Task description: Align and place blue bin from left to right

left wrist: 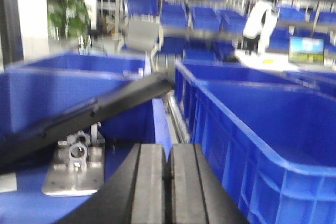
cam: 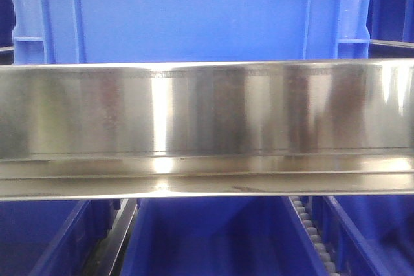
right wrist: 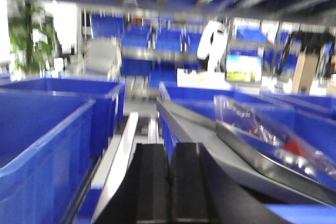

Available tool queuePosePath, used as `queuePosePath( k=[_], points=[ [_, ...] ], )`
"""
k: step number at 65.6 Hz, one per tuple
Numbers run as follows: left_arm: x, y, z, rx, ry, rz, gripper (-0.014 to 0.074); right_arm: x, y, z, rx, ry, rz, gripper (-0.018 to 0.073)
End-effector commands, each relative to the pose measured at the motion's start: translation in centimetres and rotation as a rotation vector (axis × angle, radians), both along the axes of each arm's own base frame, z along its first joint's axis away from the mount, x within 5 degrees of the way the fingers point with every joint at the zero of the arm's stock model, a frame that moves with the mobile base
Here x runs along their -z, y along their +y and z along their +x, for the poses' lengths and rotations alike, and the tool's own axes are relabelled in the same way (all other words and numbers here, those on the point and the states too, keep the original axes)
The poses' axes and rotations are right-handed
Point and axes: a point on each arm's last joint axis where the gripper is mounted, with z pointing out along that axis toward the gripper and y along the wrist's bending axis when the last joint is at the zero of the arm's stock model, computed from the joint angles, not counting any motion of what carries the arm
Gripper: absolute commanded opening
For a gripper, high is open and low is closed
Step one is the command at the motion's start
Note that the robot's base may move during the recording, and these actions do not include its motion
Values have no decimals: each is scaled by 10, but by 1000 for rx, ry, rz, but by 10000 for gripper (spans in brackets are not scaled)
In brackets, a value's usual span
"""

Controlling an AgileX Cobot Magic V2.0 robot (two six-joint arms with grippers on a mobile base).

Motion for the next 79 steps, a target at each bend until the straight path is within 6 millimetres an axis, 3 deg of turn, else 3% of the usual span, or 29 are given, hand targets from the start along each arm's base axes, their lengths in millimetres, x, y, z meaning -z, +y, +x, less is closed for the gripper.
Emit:
queuePosePath(
  k=[1, 16, 38, 46, 53, 68, 79],
  points=[
    [-15, -2, 22, 11, 77, -14, -111, -15, 3, 17, -2, 71, -13, -79],
    [-45, -4, 81, 12, 112, -2, -111, -44, 11, 69, -2, 193, -35, -79],
    [-33, -6, 131, 19, 133, -19, -111, -37, 19, 104, -18, 274, -7, -79],
    [-37, -10, 145, 45, 100, -99, -111, -41, 25, 120, -50, 345, 52, -79],
    [-45, -21, 161, 87, 159, -45, -111, -48, 32, 139, -67, 390, 43, -76],
    [-73, -59, 206, 180, 224, 120, -111, -59, 68, 187, -169, 460, 9, -76],
    [-76, -79, 245, 195, 307, 115, -111, -56, 100, 216, -155, 555, -1, -57]
  ],
)
